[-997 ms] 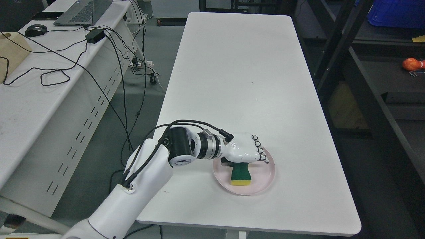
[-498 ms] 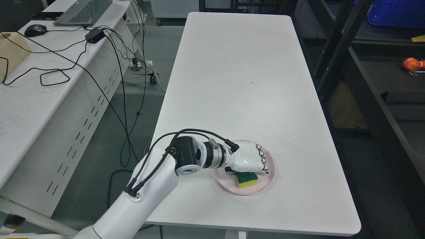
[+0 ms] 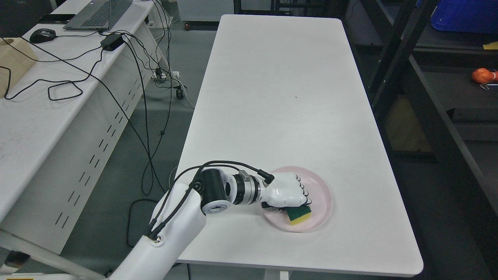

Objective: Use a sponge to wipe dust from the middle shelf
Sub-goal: 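Lower the left hand onto the green-yellow sponge and grasp it, then lift the sponge off the plate with the left hand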

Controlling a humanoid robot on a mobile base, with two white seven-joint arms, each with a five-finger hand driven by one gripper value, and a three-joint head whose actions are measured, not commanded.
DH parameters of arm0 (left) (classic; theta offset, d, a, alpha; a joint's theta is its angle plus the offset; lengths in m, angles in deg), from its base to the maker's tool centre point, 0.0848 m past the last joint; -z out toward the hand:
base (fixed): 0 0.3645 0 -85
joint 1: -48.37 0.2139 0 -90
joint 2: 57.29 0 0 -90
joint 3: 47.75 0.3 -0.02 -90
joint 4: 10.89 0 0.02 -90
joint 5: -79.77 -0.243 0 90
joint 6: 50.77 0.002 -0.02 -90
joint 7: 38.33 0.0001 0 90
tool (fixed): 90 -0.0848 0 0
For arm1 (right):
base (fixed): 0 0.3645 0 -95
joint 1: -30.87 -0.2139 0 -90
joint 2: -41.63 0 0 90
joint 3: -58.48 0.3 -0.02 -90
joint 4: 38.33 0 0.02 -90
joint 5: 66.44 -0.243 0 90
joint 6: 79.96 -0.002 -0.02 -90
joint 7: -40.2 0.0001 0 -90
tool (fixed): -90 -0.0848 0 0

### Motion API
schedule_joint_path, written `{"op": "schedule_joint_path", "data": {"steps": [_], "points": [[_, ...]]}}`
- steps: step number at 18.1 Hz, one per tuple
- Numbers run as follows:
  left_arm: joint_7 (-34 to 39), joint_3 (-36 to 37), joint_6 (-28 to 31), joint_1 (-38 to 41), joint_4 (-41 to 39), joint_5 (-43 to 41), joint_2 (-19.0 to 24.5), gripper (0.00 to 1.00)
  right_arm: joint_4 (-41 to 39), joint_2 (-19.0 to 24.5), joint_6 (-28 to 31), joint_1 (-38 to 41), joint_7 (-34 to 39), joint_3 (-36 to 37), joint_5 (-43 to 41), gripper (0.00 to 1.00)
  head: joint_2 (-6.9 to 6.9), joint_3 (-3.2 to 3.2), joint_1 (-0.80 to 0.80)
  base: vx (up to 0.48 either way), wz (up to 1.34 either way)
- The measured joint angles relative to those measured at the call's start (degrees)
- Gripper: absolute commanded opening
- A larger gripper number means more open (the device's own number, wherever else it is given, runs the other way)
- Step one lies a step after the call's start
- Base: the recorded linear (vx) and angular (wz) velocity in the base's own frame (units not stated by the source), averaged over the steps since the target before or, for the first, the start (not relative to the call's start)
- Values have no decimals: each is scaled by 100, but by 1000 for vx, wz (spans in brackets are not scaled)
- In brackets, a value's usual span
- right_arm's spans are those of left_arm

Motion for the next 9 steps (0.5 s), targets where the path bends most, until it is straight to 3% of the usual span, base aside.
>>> {"op": "schedule_joint_path", "data": {"steps": [2,9], "points": [[-64,-150,-59,63,7,321,-6,1,0,0,0,0,0,0,0,100,0,0,0,0,0],[2,-1228,91,215,12,2152,-29,0,0,0,0,1,0,0,0,100,0,0,0,0,0]]}}
